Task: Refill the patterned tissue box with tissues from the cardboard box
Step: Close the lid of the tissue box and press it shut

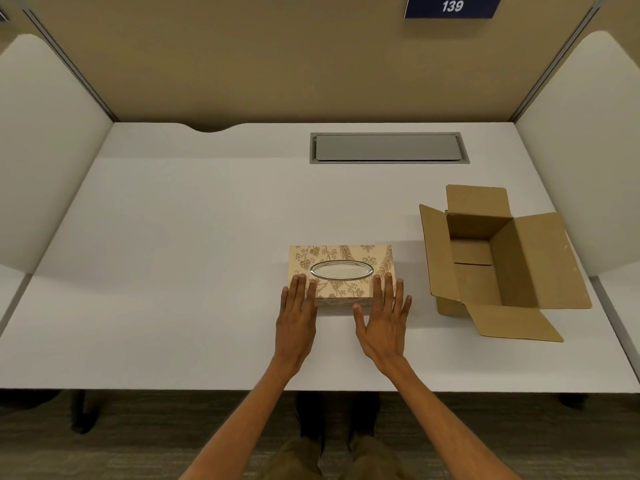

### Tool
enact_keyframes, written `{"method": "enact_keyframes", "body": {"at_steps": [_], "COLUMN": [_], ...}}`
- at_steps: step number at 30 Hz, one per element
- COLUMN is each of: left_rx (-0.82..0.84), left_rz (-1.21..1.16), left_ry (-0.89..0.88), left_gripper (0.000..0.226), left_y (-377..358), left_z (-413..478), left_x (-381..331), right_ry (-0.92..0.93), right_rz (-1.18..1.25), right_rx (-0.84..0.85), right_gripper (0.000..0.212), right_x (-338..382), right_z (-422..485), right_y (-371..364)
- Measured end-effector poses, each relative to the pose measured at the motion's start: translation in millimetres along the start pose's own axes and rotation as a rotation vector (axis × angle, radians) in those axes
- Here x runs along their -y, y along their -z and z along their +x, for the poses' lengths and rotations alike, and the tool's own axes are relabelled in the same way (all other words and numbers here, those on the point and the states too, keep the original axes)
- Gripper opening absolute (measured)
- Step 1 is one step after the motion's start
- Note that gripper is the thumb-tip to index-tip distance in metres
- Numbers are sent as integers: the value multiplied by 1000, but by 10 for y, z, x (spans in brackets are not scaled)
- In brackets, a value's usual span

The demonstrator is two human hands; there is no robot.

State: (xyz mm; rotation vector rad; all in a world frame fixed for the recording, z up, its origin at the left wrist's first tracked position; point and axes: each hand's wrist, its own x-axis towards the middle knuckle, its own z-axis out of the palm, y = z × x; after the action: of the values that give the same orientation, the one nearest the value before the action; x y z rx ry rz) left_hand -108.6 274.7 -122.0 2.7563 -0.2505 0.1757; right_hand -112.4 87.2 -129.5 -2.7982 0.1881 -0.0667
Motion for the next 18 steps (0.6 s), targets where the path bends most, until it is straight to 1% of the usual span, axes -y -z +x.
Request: {"method": "enact_keyframes", "body": {"at_steps": [3, 7, 11, 18], "left_rx": [-14, 17, 77, 74], "left_rz": [-9, 4, -4, 22], "left_ry": [-4, 37, 118, 123], "left_gripper": [54, 63, 69, 70], "left_y": [2, 59, 50, 30], "left_z": [19, 208, 325, 305], "left_x": [-3, -122, -164, -162], "right_ry": [2, 29, 20, 5], "right_rz": [-21, -52, -65, -43], "right_rx": [-13, -5, 6, 22], "right_gripper": [77, 75, 74, 73], "right_x": [34, 104, 139, 166], "right_z": [-1, 65, 122, 118], "right_y": [11, 59, 81, 86]}}
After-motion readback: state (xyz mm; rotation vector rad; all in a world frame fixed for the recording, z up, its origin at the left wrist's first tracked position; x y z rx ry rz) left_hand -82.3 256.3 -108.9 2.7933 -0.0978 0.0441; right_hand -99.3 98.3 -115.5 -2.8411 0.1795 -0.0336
